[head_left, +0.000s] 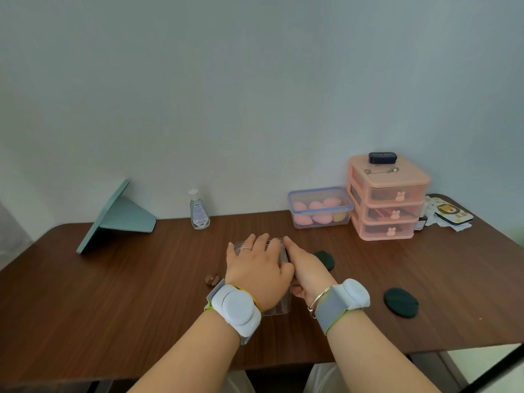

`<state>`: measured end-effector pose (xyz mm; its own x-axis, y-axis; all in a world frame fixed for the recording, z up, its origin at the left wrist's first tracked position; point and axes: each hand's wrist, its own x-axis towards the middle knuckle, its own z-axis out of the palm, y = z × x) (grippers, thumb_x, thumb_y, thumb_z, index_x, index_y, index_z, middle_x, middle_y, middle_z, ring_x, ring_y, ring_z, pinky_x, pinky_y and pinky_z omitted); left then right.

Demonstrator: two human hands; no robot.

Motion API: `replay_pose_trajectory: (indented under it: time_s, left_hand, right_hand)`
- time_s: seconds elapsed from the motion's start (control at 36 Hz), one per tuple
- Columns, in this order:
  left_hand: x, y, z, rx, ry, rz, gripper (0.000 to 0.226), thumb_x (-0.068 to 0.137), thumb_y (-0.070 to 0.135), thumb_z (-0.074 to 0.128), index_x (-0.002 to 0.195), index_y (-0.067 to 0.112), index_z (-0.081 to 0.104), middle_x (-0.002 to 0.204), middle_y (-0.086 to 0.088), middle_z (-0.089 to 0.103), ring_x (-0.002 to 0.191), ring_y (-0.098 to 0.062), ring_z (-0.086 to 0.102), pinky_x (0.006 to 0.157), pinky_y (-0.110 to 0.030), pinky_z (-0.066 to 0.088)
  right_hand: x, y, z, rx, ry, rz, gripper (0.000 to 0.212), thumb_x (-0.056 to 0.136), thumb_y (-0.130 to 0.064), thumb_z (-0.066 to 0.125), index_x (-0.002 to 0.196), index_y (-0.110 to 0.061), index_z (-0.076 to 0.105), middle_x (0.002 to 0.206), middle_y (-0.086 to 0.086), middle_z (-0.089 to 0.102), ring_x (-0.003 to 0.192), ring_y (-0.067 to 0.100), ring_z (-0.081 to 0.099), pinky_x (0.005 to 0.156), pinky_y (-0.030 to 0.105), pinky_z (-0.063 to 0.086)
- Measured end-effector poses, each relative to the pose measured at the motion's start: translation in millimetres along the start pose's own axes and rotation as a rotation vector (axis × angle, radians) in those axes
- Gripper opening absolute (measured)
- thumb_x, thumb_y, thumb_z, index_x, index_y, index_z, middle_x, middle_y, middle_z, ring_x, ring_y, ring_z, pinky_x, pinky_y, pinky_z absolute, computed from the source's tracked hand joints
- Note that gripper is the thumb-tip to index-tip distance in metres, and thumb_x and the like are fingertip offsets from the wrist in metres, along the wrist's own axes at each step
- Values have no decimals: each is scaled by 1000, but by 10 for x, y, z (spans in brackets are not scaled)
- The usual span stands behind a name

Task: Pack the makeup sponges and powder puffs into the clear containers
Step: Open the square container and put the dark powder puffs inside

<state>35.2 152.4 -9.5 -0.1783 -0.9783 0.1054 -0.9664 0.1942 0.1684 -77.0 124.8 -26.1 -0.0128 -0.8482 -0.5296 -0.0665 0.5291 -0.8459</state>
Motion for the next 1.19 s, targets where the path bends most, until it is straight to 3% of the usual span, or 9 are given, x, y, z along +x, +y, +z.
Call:
replay_pose_trajectory:
  time_s: [0.22,0.39,0.47,0.61,0.72,0.86,0.94,1.03,1.19]
  left_hand:
    - [-7,12,-29,13,-2,-3,46,95,43,29,136,27,42,157,2,32,148,-22,22,118,-58,14]
    - [-10,11,-58,-19,-19,-12,46,94,42,29,135,27,44,158,3,31,148,-21,21,119,-57,13]
    - [10,-30,-118,-159,-9,-40,43,96,39,34,136,26,47,159,4,30,148,-19,21,121,-48,11]
    - [32,-241,-175,-417,125,-192,52,96,31,51,145,17,38,157,-4,30,145,-22,26,116,-32,20]
    - [32,-412,-200,-690,-34,-441,49,94,31,57,140,17,46,140,-8,52,126,-27,51,101,-31,40]
    - [-6,-571,-187,-1187,-74,-636,7,90,7,59,84,10,59,99,-15,62,77,-23,61,71,-39,55]
    - [-39,-596,-243,-1348,-118,-668,11,89,-5,54,82,2,59,95,-21,60,85,-31,62,74,-41,55]
    - [-41,-652,-287,-1375,-177,-696,7,91,-4,57,95,-3,62,110,-26,64,105,-39,65,75,-43,59]
    - [-58,-741,-354,-1270,-279,-668,13,91,-1,60,103,-2,63,100,-23,68,83,-28,69,64,-33,58]
  right_hand:
    - [-7,17,-23,-521,176,-352,75,93,-15,56,154,-19,12,135,12,45,119,27,50,94,38,49]
    - [-143,27,4,-125,123,-277,48,95,-43,49,127,-8,56,121,27,58,112,46,56,91,55,48]
    - [-148,-36,-21,-290,140,-281,47,97,-51,39,109,-12,61,107,18,61,96,32,60,89,46,52]
    - [-128,-66,-112,-483,190,-322,49,83,-66,53,81,-18,51,76,2,61,60,15,55,45,21,41]
    - [-143,-169,-108,-709,249,-403,47,85,-63,54,95,-17,51,93,1,63,79,18,59,64,30,44]
    - [-224,-276,38,-1070,499,-560,48,91,-52,53,121,-15,45,123,8,50,108,28,55,80,37,46]
    - [-265,-281,172,-1210,611,-730,39,92,-39,52,121,-14,46,124,8,48,112,28,48,81,37,43]
    - [-238,-272,335,-1207,488,-900,38,92,-36,48,123,-14,53,126,7,51,117,27,45,92,37,40]
    - [-120,-172,590,-1224,234,-895,42,100,-38,33,131,-19,53,132,4,55,126,25,43,111,41,26]
